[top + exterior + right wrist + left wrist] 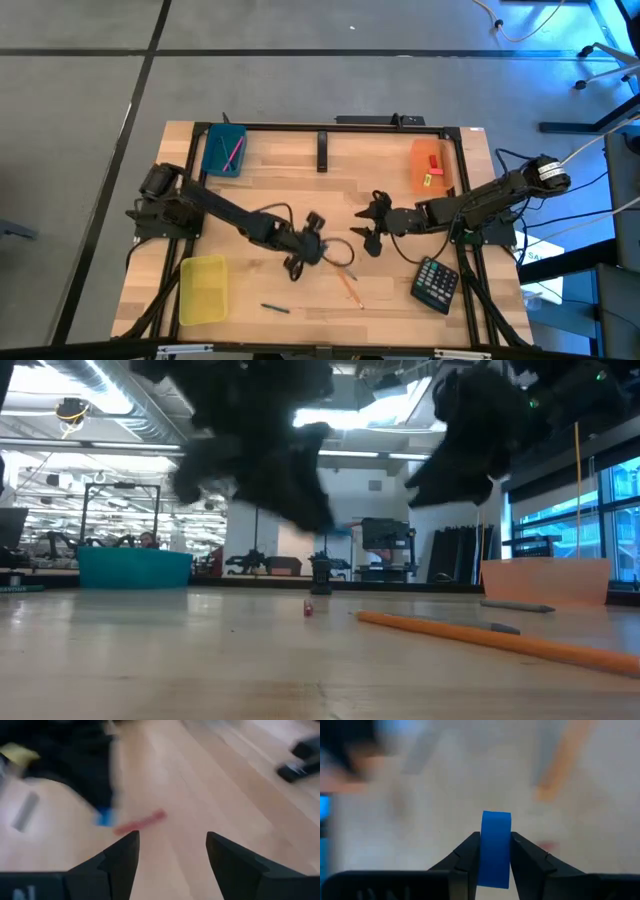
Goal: Sort crayons/erasers/pens/pencils in bins
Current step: Put the blue eraser into the orange bin
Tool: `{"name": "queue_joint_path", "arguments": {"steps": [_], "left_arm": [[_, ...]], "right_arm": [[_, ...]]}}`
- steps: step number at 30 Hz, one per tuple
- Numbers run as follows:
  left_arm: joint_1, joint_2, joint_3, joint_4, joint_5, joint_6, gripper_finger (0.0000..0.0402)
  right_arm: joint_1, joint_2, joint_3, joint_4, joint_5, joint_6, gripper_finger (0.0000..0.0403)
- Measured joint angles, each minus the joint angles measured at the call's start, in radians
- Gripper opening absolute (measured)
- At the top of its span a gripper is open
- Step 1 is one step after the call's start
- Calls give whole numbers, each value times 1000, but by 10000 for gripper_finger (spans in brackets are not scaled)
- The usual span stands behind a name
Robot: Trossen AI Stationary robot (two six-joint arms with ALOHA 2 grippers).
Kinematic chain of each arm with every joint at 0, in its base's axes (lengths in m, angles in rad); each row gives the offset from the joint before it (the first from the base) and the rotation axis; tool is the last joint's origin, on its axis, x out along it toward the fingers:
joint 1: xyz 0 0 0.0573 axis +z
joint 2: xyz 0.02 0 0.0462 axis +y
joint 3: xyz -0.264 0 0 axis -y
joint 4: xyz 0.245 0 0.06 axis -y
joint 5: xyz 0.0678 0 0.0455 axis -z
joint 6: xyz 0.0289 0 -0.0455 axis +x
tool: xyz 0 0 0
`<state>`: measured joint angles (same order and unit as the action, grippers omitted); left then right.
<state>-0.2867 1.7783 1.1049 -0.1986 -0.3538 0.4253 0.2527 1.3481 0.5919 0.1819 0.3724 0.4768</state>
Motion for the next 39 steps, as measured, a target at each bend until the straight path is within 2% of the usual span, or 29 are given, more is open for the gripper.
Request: {"name": "queue_joint_path", "arguments": {"steps": [3, 7, 13, 17, 29, 33, 39], "left_arm": [[2, -34, 3, 81, -125, 29, 90], [7, -43, 3, 184, -224, 37, 90], [-6, -44, 3, 242, -353, 179, 90], [-6, -44, 3, 270, -454, 202, 91], [-8, -46, 5, 416, -412, 240, 91], [-8, -46, 5, 421, -356, 239, 91], [-7, -46, 5, 421, -346, 235, 91]], "right_arm": [[18, 6, 0, 129, 26, 15, 231], [22, 16, 0, 267, 52, 15, 231], [22, 16, 0, 288, 104, 83, 231], [21, 16, 0, 294, 106, 95, 231], [20, 16, 0, 327, 97, 86, 223], [20, 16, 0, 352, 98, 51, 191], [20, 16, 0, 358, 91, 38, 113]]}}
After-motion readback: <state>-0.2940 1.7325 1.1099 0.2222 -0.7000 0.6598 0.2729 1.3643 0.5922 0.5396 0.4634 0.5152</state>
